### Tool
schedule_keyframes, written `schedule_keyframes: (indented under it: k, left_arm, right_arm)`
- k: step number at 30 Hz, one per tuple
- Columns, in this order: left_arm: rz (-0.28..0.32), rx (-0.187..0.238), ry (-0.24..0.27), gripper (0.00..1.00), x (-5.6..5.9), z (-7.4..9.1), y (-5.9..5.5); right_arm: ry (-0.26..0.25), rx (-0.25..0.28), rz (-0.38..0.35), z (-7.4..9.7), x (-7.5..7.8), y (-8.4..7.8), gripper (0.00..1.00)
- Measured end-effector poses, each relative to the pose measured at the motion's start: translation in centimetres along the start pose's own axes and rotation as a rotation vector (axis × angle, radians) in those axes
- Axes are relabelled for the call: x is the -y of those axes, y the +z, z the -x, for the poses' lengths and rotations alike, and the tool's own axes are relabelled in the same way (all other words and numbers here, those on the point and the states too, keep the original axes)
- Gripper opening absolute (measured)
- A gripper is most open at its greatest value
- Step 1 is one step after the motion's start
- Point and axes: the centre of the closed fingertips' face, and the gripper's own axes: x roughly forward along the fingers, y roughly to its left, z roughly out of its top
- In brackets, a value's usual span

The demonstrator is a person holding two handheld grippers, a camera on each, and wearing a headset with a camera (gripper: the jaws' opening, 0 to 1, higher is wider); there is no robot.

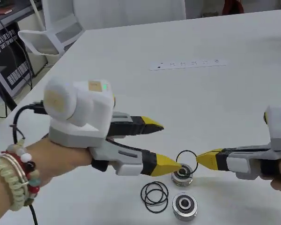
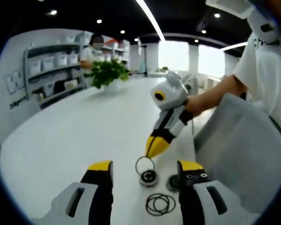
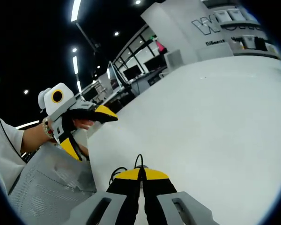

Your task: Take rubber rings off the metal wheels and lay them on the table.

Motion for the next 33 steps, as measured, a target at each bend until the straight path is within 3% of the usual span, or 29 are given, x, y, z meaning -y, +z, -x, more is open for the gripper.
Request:
schedule_keyframes:
  k: [9, 16, 20, 23, 30, 33]
  left_arm:
    - [-0.022, 0.032, 0.124, 0.69, -1.3, 5.9, 0.8]
    - [-0.011, 0.053, 0.227, 0.74, -1.7, 10.4, 0.2]
    - [0.016, 0.058, 0.293, 0.76, -1.9, 12.6, -0.7]
    - [0.036, 0.041, 0.34, 0.79, -2.0, 14.0, -2.0]
    - [0.108, 0.06, 0.405, 0.82, -2.0, 16.4, -3.8]
    - [0.124, 0.054, 0.411, 0.84, -1.8, 16.8, -4.5]
  right_arm:
    - [-0.002, -0.015, 0.054, 1.7, -1.0, 1.0, 0.0]
    - [0.0, -0.032, 0.09, 2.5, -2.0, 1.5, 0.0]
    - [0.006, -0.034, 0.125, 2.8, -2.8, 2.2, 0.0]
    - [0.017, -0.034, 0.15, 2.9, -3.5, 2.8, 0.0]
    - [0.059, -0.036, 0.174, 2.6, -5.2, 3.9, 0.0]
    - [0.077, -0.04, 0.196, 2.3, -6.0, 4.2, 0.0]
